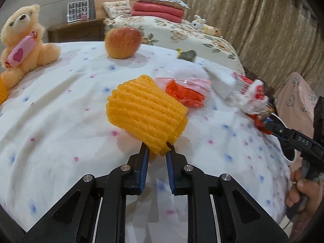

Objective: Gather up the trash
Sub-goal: 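Grasp the orange foam net with the left tool while the right tool grasps the orange wrapper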

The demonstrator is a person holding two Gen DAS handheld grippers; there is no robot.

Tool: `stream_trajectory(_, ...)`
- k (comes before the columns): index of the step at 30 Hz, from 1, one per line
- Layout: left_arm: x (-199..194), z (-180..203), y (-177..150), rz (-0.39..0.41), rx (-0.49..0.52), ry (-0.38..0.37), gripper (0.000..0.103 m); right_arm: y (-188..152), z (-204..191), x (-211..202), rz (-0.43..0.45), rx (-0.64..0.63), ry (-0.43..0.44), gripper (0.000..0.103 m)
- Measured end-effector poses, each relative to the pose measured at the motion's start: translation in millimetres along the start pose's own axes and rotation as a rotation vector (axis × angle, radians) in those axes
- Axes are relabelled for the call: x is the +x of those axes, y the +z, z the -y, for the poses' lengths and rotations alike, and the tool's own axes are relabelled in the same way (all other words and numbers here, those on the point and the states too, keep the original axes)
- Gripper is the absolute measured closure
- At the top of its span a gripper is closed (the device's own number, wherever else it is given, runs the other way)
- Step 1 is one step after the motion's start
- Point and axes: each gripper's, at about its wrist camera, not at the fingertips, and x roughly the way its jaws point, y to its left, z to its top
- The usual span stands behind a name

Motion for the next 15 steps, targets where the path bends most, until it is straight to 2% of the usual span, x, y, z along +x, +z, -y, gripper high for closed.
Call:
stream_trajectory(14, -13, 67, -13, -0.003, 0.113, -0.141, 0.087, -10, 9, -33, 0.032, 0.015, 0.003, 0.072)
stream_trajectory(15, -13, 69, -14, -0.004, 0.116, -0.146, 0.087, -10, 9, -34, 0.032, 0.012, 0.005, 0.090)
